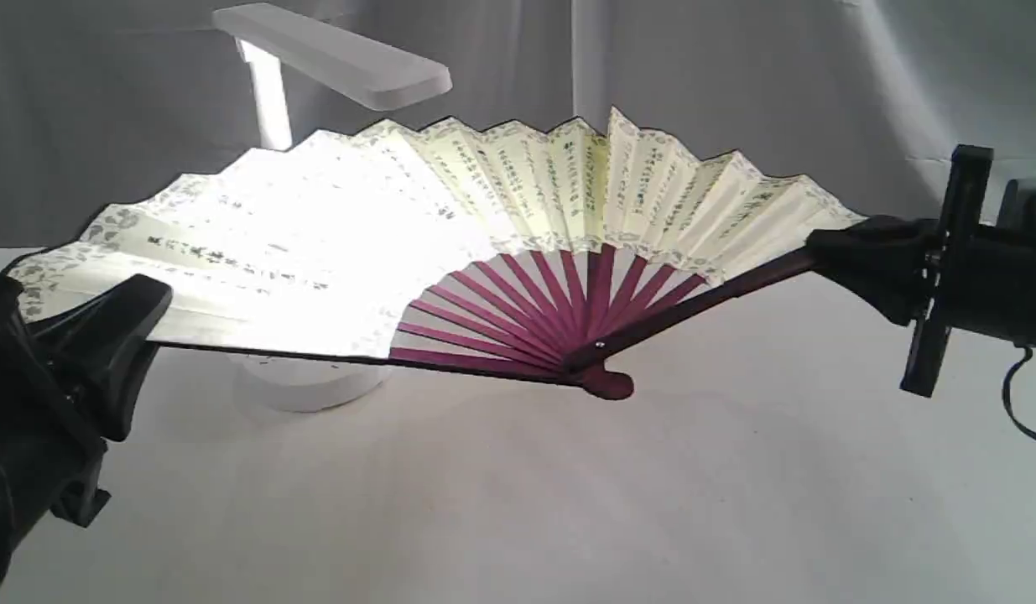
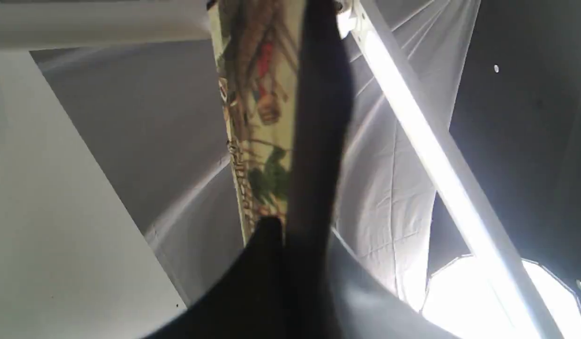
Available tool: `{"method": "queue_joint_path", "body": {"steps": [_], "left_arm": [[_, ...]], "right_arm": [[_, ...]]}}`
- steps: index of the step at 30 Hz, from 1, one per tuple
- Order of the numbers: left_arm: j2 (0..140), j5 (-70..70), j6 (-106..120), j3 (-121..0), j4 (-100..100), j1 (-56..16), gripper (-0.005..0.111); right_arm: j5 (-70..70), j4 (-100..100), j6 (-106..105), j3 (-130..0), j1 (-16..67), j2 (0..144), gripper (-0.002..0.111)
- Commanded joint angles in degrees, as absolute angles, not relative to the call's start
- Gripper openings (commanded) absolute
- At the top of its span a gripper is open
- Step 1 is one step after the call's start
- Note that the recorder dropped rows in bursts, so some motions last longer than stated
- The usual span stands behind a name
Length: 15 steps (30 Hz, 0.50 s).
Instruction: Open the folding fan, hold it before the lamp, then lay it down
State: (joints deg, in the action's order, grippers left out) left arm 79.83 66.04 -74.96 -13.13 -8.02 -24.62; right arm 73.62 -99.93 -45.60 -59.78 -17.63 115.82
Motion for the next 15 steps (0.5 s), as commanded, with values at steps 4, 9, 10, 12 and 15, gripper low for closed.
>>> {"method": "queue_joint_path", "body": {"steps": [4,9,10,12,15], "left_arm": [[78.8,70.0,-74.5,-13.0,-15.4,-24.9,0.0],[78.8,70.0,-71.0,-13.0,-25.2,-31.6,0.0],[78.8,70.0,-68.3,-13.0,-27.9,-33.7,0.0],[78.8,70.0,-66.7,-13.0,-31.0,-36.4,0.0],[78.8,70.0,-66.5,-13.0,-35.7,-40.5,0.0]], "right_arm": [[70.0,-99.9,-47.4,-59.8,-17.2,115.5,0.0],[70.0,-99.9,-45.9,-59.8,-18.0,115.4,0.0],[70.0,-99.9,-45.9,-59.8,-18.1,115.3,0.0],[70.0,-99.8,-45.9,-59.8,-18.1,115.1,0.0],[70.0,-99.0,-45.9,-59.8,-18.1,114.7,0.0]]}}
